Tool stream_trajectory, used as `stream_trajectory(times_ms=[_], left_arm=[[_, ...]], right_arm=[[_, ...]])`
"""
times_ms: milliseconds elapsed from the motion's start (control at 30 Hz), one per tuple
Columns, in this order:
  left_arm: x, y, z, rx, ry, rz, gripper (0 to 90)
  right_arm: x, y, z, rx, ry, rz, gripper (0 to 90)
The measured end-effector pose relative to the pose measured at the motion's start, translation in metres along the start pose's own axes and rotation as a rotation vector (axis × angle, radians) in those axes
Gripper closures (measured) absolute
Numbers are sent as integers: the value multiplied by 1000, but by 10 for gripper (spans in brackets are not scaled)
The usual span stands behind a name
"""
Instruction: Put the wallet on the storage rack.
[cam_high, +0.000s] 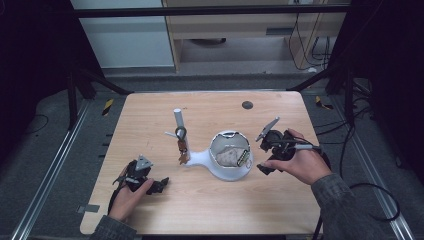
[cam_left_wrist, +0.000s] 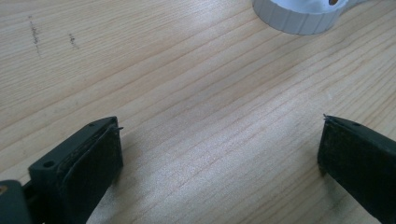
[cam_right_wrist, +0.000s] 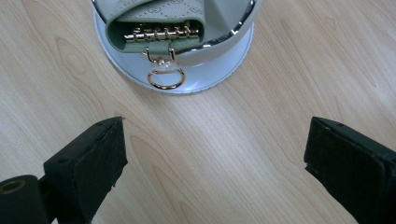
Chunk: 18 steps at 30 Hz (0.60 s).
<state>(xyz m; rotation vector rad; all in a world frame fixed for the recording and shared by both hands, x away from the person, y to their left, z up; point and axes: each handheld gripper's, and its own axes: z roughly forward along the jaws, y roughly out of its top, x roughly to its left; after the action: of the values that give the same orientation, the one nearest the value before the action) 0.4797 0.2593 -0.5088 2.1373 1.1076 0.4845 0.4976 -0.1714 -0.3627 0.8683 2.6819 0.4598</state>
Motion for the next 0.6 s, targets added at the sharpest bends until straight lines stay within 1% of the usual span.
stream_trajectory(times_ms=[200,400,467,533,600], left_arm=[[0,0,0,0,0,0,0],[0,0,0,0,-1,1,0],[0,0,0,0,-1,2,0],[0,0,0,0,-1,3,0],[0,0,0,0,-2,3,0]], right_arm=[[-4,-10,2,-15,-8,30,58],[-8,-20,4,-41,-14,68,56],[-9,-24,6,-46,-29,70,56],[-10,-27,8,-52,-30,87,56],[-11,-30,10,-62,-41,96,55]])
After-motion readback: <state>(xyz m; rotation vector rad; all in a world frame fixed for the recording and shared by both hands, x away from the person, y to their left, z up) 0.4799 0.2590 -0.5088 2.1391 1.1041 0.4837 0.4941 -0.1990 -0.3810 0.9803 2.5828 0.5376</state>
